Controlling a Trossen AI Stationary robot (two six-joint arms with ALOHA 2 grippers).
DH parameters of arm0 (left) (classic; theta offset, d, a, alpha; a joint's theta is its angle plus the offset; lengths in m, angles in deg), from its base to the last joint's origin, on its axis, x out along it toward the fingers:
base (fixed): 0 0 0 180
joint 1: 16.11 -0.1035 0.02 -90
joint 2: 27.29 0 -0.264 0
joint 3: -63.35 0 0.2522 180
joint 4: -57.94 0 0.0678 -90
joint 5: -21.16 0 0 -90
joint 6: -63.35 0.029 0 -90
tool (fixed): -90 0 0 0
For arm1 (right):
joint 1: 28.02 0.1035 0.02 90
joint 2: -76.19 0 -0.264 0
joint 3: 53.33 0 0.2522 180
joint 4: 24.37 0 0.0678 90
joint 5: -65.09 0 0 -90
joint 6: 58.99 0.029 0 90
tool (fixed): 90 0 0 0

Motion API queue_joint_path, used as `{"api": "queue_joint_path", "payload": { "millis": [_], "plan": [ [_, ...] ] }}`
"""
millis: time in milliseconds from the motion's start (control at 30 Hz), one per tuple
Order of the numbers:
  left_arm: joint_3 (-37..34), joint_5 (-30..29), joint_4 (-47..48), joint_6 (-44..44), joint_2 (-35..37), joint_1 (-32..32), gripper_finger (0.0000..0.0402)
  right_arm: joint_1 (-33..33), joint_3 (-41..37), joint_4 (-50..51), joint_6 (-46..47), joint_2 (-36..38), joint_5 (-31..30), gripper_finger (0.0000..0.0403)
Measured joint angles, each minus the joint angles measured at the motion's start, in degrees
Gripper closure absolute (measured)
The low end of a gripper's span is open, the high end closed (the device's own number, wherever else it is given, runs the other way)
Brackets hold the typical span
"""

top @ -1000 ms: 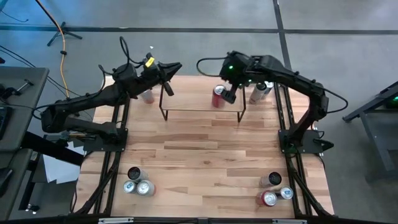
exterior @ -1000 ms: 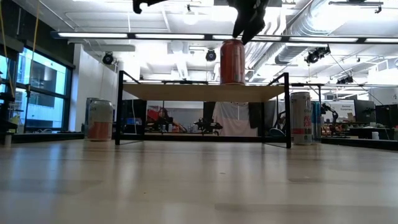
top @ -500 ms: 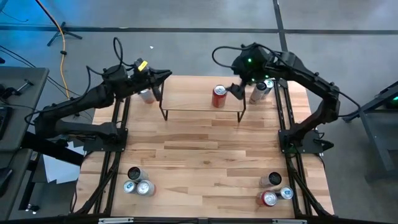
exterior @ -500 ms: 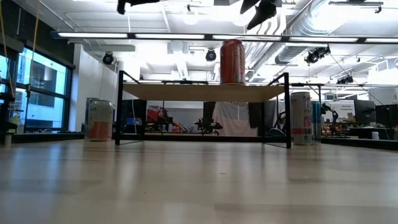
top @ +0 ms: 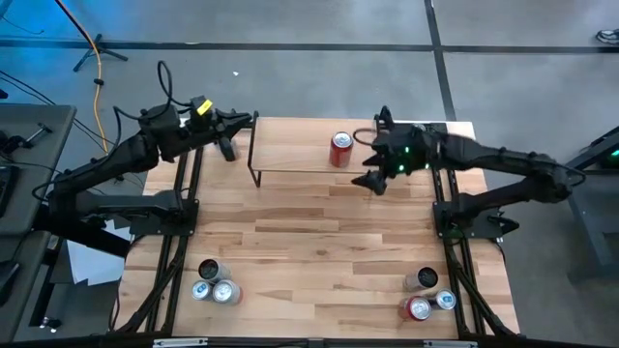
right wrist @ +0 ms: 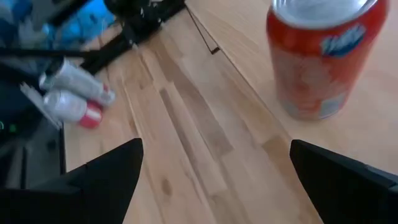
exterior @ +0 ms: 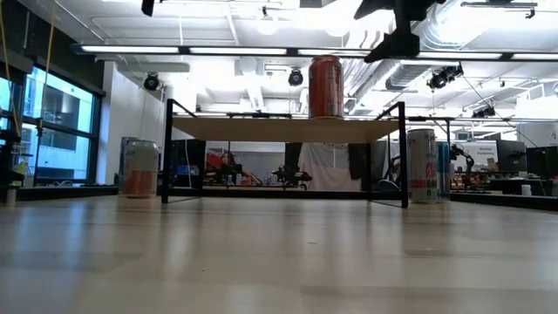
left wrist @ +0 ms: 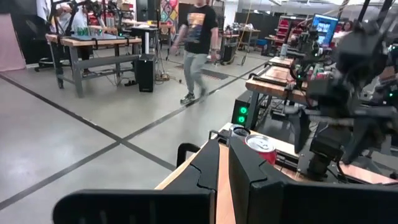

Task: Place canned beverage on shelf
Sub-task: Put the top red soda can on the shelf

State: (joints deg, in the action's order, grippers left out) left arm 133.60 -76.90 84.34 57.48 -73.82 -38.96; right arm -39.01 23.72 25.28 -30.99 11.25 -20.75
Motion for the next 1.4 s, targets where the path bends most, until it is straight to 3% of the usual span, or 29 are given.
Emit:
{"api": "queue_joint_path", "payload": {
  "millis": [133,300,400,800,1200,1400],
  "plan": [
    [0.0,0.0,0.0,0.0,0.1,0.0,0.0401,6.4,-2.1,-3.2,3.7,-2.3,-15.2,0.0011],
    [0.0,0.0,0.0,-0.1,0.1,0.0,0.0401,13.6,-0.4,-3.2,12.8,-8.8,-45.3,0.0011],
    [0.0,0.0,0.0,-0.5,0.1,0.0,0.0401,16.1,-0.2,-4.0,18.1,-12.7,-55.0,0.0011],
    [0.0,0.0,0.2,-0.5,0.1,0.0,0.0401,15.1,-0.2,-14.5,21.9,-23.5,-62.6,0.0011],
    [0.0,0.0,0.2,-0.5,0.1,0.0,0.0401,9.9,-0.2,-23.1,13.7,-24.8,-62.4,0.0011],
    [0.0,0.0,0.2,-0.5,0.1,0.0,0.0401,7.5,-0.2,-24.2,14.6,-24.8,-60.2,0.0011]
  ]
}}
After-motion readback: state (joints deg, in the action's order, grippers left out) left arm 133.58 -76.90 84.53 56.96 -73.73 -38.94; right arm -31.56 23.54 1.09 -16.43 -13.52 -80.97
